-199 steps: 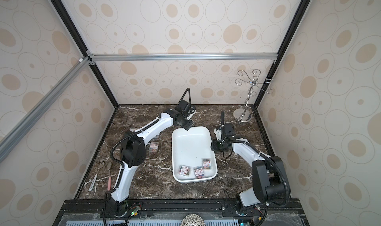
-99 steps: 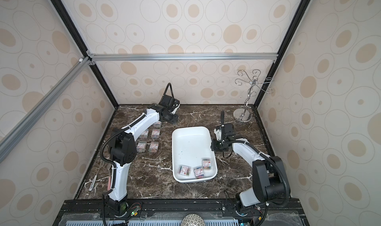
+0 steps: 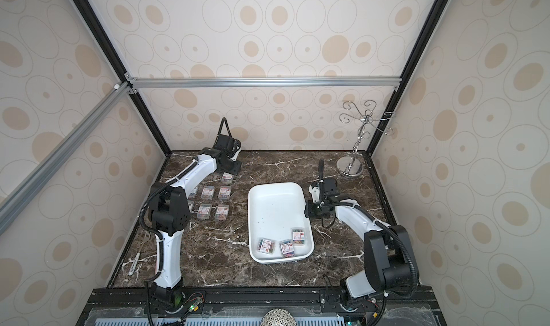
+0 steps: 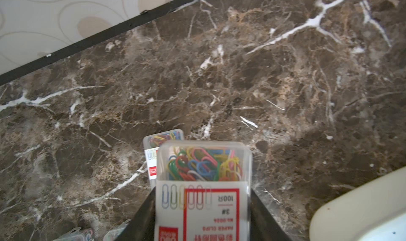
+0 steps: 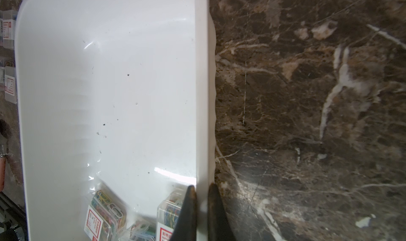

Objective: Take the paper clips out of the storage box
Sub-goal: Place the boxed paper clips at the center of the board.

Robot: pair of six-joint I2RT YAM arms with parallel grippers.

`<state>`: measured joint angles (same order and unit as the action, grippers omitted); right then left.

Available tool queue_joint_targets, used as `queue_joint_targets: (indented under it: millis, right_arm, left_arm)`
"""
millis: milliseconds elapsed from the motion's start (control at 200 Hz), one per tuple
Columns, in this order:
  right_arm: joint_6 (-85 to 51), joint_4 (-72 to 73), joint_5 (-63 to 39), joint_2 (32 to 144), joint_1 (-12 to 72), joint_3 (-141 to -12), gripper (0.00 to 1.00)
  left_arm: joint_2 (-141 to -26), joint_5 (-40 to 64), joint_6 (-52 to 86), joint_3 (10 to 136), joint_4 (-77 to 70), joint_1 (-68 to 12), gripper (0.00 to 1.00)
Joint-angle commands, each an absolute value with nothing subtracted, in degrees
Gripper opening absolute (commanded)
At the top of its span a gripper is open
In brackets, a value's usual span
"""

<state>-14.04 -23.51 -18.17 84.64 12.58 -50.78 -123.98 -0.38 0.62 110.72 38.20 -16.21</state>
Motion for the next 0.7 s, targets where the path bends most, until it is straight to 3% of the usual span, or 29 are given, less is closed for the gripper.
queue_joint_targets:
  millis: [0,695]
  right_arm:
    - [-12.47,-26.93,-16.62,86.04,12.99,-50.87,0.07]
    - [-12.12,-28.19,-14.85,85.36,12.92,-50.71,0.08]
  left_arm:
    - [-124.50,-0.26,0.79,113.02,37.55,-14.15,0.49]
    - [-128.19,5.00,-1.61,111.72,35.72,-4.36,0.49]
